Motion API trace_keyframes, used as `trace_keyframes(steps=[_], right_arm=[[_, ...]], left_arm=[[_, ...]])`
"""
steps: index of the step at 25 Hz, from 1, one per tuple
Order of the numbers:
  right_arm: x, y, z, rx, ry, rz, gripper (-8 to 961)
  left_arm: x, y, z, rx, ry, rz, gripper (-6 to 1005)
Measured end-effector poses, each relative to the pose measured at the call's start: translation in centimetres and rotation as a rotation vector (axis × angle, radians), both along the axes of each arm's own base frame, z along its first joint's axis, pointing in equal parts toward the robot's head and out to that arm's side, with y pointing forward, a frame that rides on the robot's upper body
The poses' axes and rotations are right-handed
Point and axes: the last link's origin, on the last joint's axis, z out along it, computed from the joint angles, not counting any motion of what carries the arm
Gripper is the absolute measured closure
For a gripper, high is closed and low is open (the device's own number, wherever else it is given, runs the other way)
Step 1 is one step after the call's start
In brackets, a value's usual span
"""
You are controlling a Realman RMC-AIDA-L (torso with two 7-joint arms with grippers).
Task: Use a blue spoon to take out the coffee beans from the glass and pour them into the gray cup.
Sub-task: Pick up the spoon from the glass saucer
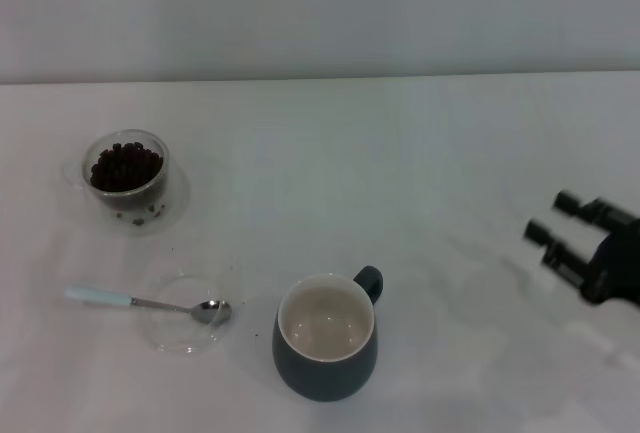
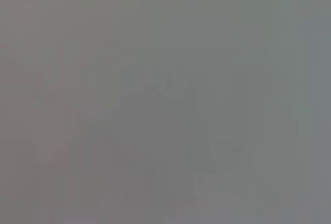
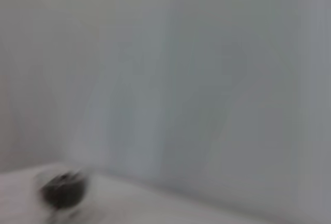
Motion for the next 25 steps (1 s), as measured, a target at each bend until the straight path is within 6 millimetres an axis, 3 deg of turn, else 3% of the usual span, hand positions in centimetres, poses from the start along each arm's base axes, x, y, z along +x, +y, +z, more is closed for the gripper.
trace_keyframes(steps=[5,11,17,22,25], right_arm=[[0.0,0.7,2.3,0.151,0.027,0.003,406],[-1.0,2.7,3.2,0.204,0.030,0.041,406],[-1.6,4.2,3.2,0.200,0.018,0.050,406],[-1.5,4.5,3.2,0.202,0.007,0.038,406],[-1.5,4.8,3.2,0.208,0.002,0.032,406]], left_arm=[[-0.7,-1.7,-1.1,-0.071,-0.143,-0.006,109],[-1.0,-3.3,-2.4,-0.196,-0.399,-0.064,109],[-1.2,-3.3,-4.0,-0.359,-0.679,-0.092,109],[-2.3,-2.6,-5.4,-0.496,-0.898,-0.017,109],[-2.5,-2.2,-6.1,-0.570,-0.948,0.014,109]])
